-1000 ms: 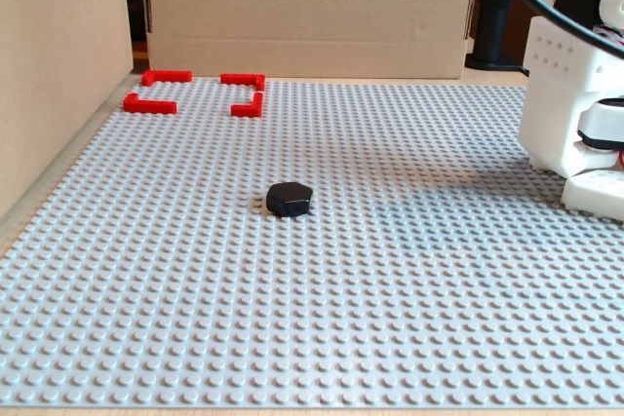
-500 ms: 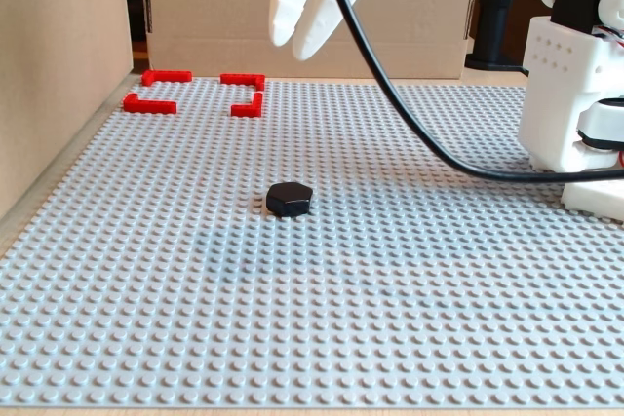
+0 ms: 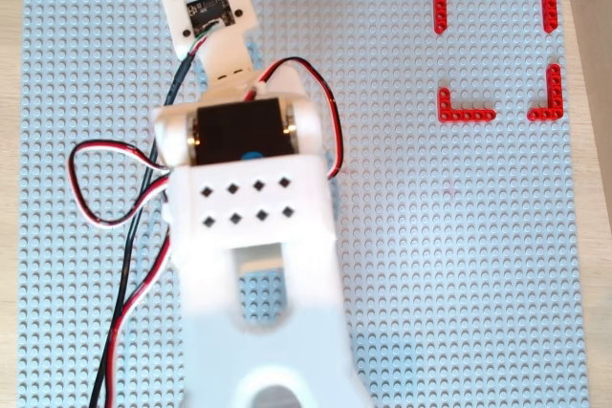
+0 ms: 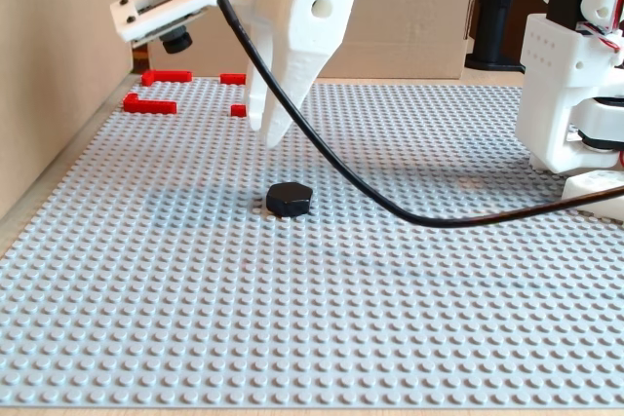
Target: Grab the Lego and store it in red box
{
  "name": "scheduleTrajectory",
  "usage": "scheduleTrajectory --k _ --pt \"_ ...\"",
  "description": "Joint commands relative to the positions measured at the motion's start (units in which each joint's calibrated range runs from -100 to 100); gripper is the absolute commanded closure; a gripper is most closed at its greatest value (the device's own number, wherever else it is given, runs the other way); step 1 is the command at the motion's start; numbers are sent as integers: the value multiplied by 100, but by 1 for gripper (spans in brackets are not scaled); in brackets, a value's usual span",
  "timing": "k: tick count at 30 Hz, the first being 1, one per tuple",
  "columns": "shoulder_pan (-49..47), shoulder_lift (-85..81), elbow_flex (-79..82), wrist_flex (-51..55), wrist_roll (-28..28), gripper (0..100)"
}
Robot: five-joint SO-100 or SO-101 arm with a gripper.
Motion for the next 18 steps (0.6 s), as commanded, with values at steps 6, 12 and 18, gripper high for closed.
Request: scheduleTrajectory --k 6,12,18 --pt "-379 23 -9 154 -260 88" --pt "-677 83 73 154 -396 88" --pt "-669 83 528 -206 -354 88"
